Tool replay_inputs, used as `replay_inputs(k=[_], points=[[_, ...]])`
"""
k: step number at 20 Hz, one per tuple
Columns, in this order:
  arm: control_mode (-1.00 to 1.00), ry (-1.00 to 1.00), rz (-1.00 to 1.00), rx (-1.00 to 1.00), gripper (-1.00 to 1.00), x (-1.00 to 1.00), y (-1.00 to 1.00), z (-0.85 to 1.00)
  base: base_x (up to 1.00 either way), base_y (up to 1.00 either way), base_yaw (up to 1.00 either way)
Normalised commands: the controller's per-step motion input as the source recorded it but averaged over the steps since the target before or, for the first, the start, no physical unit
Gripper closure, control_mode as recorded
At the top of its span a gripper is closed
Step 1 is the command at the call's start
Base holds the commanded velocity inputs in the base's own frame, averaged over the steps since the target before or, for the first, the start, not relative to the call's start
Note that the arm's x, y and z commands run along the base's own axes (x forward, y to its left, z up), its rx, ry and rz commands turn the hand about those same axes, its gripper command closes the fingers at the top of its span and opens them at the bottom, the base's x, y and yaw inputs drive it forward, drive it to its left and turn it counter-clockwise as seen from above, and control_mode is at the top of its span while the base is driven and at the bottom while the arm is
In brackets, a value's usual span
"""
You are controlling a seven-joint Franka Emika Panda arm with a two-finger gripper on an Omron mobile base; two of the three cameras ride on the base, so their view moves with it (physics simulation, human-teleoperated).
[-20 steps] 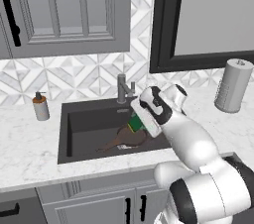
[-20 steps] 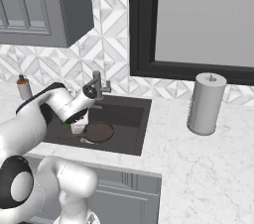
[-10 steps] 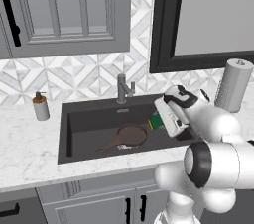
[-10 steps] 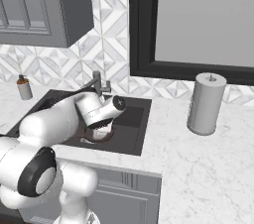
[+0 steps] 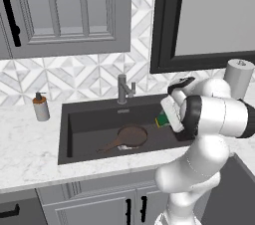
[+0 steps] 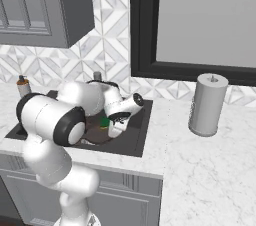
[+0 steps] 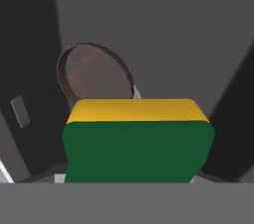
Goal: Pick the pan and sponge and place them into the sink. Then turn on the water.
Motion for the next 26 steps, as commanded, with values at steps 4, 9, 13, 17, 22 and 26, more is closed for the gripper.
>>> replay_inputs(k=[4,9,13,17,22,26], points=[[-1.0,0.03,-0.16,0.09,1.0,0.39,0.11,-0.66,0.0,0.0,0.0],[-1.0,0.05,-0.12,0.03,1.0,0.54,0.41,-0.57,0.0,0.0,0.0],[-1.0,0.14,-0.03,0.0,1.0,0.65,0.61,-0.38,0.0,0.0,0.0],[-1.0,0.15,0.0,-0.01,1.0,0.53,0.39,-0.47,0.0,0.0,0.0],[-1.0,0.07,0.0,0.0,1.0,0.4,0.06,-0.59,0.0,0.0,0.0],[-1.0,0.0,0.0,0.0,1.0,0.34,0.0,-0.54,0.0,0.0,0.0]])
